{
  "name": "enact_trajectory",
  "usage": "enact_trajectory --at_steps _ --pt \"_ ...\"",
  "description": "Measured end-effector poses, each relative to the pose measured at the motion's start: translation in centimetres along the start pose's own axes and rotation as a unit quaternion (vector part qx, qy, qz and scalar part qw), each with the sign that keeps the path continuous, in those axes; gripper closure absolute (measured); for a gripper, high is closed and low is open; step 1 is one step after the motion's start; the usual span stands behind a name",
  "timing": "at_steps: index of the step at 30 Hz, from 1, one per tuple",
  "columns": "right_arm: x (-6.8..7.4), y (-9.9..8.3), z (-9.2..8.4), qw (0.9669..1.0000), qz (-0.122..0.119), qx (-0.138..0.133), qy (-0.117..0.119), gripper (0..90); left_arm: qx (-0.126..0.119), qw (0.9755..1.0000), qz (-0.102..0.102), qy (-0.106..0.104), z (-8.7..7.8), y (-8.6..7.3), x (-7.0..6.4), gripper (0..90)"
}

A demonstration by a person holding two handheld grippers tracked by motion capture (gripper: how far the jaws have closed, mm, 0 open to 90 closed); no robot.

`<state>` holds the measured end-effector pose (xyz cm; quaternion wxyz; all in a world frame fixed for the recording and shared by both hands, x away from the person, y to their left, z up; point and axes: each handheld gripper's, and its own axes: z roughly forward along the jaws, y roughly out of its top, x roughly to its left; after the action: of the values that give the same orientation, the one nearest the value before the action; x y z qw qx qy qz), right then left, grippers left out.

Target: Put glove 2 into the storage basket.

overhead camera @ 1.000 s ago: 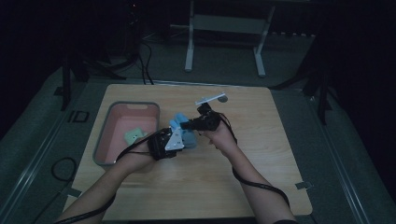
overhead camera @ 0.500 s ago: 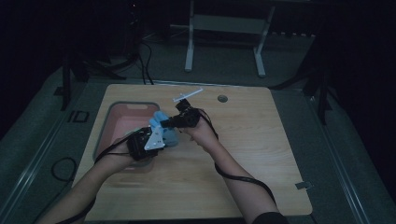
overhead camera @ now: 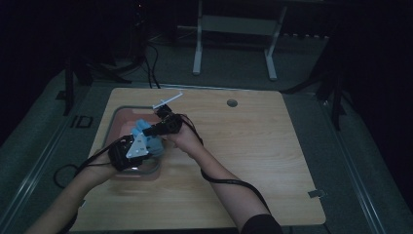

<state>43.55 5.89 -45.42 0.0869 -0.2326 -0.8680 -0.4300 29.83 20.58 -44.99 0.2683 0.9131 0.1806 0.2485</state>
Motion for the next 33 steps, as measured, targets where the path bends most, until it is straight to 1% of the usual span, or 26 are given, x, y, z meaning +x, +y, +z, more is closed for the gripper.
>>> enact_trajectory --at_steps 2,4,5,6,8,10,12,13,14,15,16,18,19,20,21,22,24,26,27,30,32,33 --pt "0.0 0.1 0.8 1.0000 0.001 0.004 0.002 79.2 0.006 1.0000 -0.003 -0.002 0.0 -0.7 0.3 78.6" --pt "-0.1 0.0 1.7 1.0000 0.002 0.006 -0.002 79.2 0.008 0.9999 -0.009 -0.003 0.3 -1.4 0.5 78.6" --pt "-0.3 0.0 2.1 1.0000 0.004 0.007 0.001 79.2 0.009 0.9999 -0.009 0.000 0.4 -1.6 0.5 78.6" --pt "-0.4 0.0 2.4 0.9999 0.007 0.008 -0.002 79.2 0.009 0.9999 -0.012 0.000 0.6 -1.8 0.6 78.6" --pt "-0.8 -0.2 3.0 0.9999 0.011 0.011 0.003 79.1 0.009 0.9998 -0.018 -0.005 1.0 -2.3 0.7 78.6" --pt "-1.2 -0.4 3.5 0.9997 0.015 0.019 -0.004 79.1 0.013 0.9997 -0.019 -0.007 1.5 -2.6 0.7 78.5" --pt "-1.5 -0.6 4.1 0.9995 0.018 0.026 -0.001 79.1 0.019 0.9995 -0.023 -0.014 1.9 -2.9 0.7 78.5" --pt "-1.6 -0.7 4.4 0.9991 0.020 0.035 -0.009 79.0 0.022 0.9995 -0.020 -0.014 2.0 -3.0 0.7 78.5" --pt "-1.6 -0.8 4.6 0.9991 0.018 0.038 -0.010 79.0 0.024 0.9992 -0.023 -0.020 2.1 -3.1 0.7 78.5" --pt "-1.6 -0.9 4.9 0.9987 0.023 0.044 -0.010 78.9 0.026 0.9993 -0.021 -0.019 2.2 -3.2 0.7 78.5" --pt "-1.6 -0.8 4.9 0.9988 0.022 0.043 -0.013 78.9 0.028 0.9992 -0.020 -0.020 2.3 -3.3 0.7 78.4" --pt "-1.4 -0.7 5.1 0.9986 0.014 0.048 -0.015 78.5 0.032 0.9989 -0.023 -0.025 2.5 -3.5 0.8 78.4" --pt "-1.3 -0.6 5.2 0.9983 0.014 0.055 -0.017 78.3 0.033 0.9987 -0.026 -0.028 2.6 -3.6 0.8 78.3" --pt "-1.3 -0.5 5.3 0.9978 0.013 0.061 -0.022 77.9 0.036 0.9988 -0.023 -0.026 2.7 -3.6 0.8 78.3" --pt "-1.1 -0.3 5.4 0.9970 0.009 0.070 -0.032 77.2 0.035 0.9987 -0.026 -0.027 2.7 -3.7 0.9 78.2" --pt "-1.1 -0.2 5.5 0.9967 0.010 0.073 -0.035 76.4 0.035 0.9985 -0.028 -0.031 2.8 -3.7 1.0 78.2" --pt "-1.0 0.0 5.7 0.9958 0.008 0.081 -0.043 72.4 0.037 0.9983 -0.031 -0.032 3.0 -3.9 1.0 78.0" --pt "-0.9 0.1 5.8 0.9955 0.011 0.081 -0.047 68.1 0.041 0.9979 -0.035 -0.037 3.1 -4.0 1.1 77.9" --pt "-0.9 0.1 5.8 0.9955 0.011 0.080 -0.049 64.6 0.041 0.9977 -0.037 -0.039 3.1 -4.0 1.2 77.5" --pt "-0.9 0.2 5.6 0.9954 0.009 0.074 -0.060 50.0 0.052 0.9965 -0.044 -0.048 3.3 -3.9 1.4 74.4" --pt "-1.0 0.2 5.4 0.9954 0.008 0.067 -0.068 46.1 0.058 0.9960 -0.046 -0.051 3.5 -3.7 1.5 71.8" --pt "-1.1 0.2 5.0 0.9960 0.009 0.060 -0.066 42.7 0.060 0.9957 -0.049 -0.051 3.5 -3.7 1.5 69.3"
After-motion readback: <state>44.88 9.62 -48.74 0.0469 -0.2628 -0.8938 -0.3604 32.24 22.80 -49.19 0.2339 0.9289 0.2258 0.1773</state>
